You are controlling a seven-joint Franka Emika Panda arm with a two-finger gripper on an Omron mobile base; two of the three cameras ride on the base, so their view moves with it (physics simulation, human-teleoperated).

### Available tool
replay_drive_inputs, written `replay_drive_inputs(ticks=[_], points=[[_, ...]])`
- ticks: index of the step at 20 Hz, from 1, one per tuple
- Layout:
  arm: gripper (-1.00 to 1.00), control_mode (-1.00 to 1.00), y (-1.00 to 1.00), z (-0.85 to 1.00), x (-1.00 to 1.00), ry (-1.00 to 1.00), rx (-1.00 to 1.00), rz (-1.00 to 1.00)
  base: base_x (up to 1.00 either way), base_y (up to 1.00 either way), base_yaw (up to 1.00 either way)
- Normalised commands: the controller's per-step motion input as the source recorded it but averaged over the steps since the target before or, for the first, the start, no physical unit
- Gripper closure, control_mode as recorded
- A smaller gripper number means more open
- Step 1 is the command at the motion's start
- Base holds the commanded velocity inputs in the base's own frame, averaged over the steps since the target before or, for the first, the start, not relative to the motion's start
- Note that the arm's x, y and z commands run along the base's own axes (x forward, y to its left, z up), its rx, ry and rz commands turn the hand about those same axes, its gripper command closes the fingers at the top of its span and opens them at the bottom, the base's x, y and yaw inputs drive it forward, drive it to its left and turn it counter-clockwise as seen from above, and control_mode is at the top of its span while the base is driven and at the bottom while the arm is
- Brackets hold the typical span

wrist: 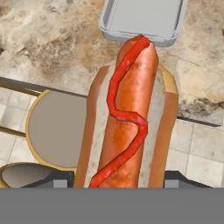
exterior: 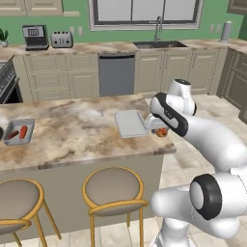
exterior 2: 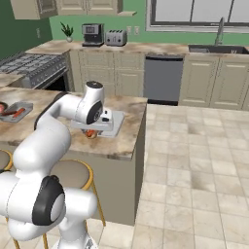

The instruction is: Place one cooked food and one vegetable from the large plate to each tupperware container.

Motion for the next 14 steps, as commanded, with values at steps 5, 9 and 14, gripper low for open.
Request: replay_drive_inputs(ticks=[5, 9, 14], points=[[1.0, 1.0, 0.0, 0.0, 0.0, 0.0, 0.0, 0.0, 0.64, 0.0, 0.01], [1.0, 1.0, 0.0, 0.0, 0.0, 0.0, 0.0, 0.0, 0.85, 0.0, 0.0], [1.0, 1.0, 0.0, 0.0, 0.0, 0.0, 0.0, 0.0, 0.96, 0.0, 0.0]])
